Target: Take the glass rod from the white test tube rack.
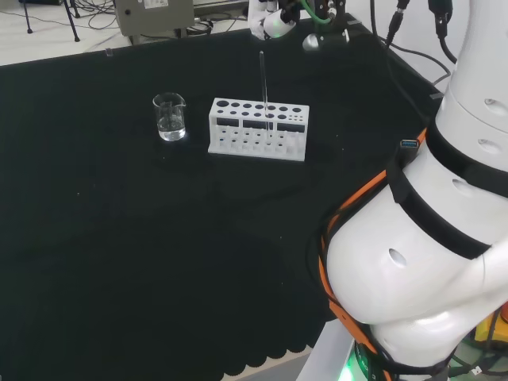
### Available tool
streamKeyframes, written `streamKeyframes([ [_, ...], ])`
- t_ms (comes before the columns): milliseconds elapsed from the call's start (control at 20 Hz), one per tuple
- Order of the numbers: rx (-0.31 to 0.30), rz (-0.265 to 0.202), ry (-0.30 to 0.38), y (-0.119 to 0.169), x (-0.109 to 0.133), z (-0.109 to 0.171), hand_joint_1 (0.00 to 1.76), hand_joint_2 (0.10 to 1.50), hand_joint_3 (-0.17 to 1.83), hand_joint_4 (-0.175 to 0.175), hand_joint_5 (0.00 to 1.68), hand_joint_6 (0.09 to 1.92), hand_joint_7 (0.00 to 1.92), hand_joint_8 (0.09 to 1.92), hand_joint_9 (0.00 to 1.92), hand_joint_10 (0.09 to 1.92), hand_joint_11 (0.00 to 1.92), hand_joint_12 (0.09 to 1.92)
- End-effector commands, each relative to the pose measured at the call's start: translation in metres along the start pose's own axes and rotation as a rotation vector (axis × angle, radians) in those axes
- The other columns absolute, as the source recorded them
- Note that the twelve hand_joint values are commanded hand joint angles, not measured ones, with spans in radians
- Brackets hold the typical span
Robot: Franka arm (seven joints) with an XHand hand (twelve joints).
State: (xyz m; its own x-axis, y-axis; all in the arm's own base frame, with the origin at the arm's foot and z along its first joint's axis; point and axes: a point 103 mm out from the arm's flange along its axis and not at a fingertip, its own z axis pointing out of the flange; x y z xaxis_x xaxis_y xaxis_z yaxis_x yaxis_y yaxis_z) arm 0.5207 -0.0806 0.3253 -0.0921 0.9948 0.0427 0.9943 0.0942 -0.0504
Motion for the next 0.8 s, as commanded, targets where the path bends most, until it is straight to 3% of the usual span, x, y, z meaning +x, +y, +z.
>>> streamKeyframes([
  [50,0.008,-0.020,-0.004,0.023,-0.008,0.019,0.69,0.95,0.52,-0.175,0.30,0.94,0.56,1.13,0.87,1.08,0.86,1.32],
  [800,0.038,-0.038,0.002,0.039,-0.014,0.052,0.69,0.94,0.54,-0.175,0.33,1.00,0.68,1.22,0.98,1.21,1.02,1.33],
])
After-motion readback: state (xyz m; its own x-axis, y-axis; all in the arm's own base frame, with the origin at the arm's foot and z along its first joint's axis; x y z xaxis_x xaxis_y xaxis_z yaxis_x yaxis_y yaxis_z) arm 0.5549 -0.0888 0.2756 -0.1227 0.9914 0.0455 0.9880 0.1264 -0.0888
